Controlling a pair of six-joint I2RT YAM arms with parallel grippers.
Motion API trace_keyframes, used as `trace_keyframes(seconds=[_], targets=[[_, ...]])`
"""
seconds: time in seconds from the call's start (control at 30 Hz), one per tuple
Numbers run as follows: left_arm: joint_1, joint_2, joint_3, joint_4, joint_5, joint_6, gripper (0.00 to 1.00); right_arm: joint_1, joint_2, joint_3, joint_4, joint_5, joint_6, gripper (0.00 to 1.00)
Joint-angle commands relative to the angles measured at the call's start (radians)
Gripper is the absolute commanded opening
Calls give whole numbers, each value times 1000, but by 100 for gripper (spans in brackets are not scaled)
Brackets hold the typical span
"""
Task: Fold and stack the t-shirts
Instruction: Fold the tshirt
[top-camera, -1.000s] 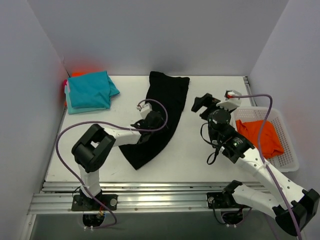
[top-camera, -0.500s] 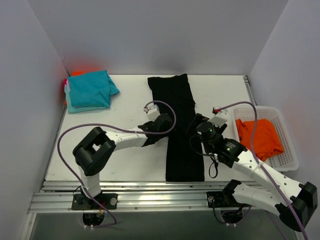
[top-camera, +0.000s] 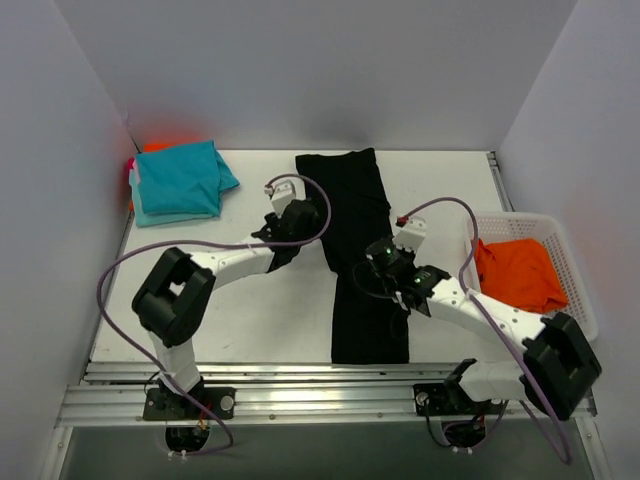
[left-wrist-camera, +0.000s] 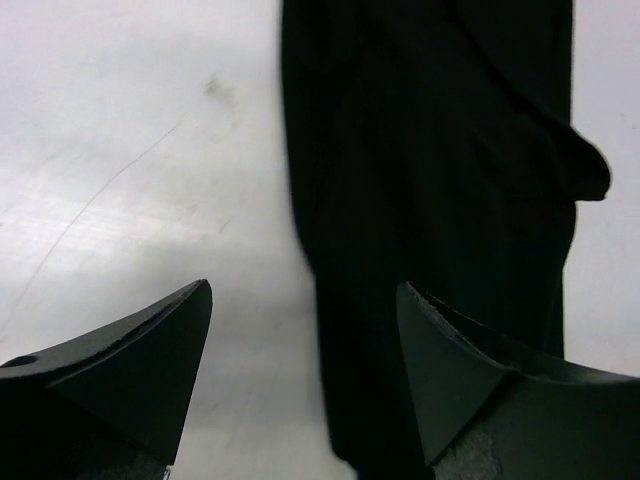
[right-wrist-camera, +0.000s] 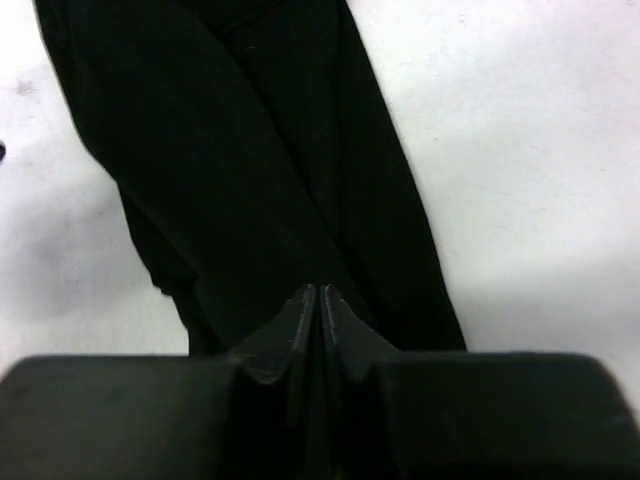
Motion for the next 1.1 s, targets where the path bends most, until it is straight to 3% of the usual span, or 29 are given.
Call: trace_keyframes(seconds=[0.0, 0.3, 0.63, 0.87, 1.07], targets=[[21, 91, 195, 30, 64, 130, 83, -16, 100, 93, 110, -30, -39, 0], [162, 200, 268, 49, 201, 128, 83, -13, 350, 107, 240, -112, -32, 0], [229, 259, 265, 82, 292, 148, 83, 41, 678, 119, 393, -215, 20, 0], [256, 216, 213, 102, 300, 154, 83, 139, 767, 214, 349, -206, 52, 0], [268, 159, 150, 120, 309, 162, 83, 121, 711, 196, 259, -95, 86, 0]])
